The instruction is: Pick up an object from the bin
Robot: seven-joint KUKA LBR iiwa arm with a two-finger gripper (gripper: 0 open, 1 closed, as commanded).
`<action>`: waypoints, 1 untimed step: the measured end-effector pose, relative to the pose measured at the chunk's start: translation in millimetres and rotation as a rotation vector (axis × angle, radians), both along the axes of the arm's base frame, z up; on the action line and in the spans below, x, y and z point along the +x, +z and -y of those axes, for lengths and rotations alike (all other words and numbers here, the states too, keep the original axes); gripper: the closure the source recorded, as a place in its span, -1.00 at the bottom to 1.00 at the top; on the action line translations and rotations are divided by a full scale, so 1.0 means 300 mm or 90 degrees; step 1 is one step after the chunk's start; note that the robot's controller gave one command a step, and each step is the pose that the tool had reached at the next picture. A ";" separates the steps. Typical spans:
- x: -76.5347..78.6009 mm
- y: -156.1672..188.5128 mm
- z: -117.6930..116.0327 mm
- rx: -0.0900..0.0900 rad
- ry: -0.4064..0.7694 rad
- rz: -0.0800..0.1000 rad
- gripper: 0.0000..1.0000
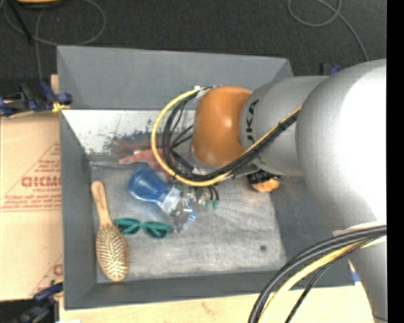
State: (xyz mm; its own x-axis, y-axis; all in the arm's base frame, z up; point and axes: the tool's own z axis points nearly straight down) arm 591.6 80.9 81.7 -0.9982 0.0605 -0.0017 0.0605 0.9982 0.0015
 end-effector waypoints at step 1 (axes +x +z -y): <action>0.014 0.497 -0.012 0.000 0.012 0.002 1.00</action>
Offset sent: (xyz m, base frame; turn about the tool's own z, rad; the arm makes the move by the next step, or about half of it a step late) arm 0.0000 0.0000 0.0000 0.0000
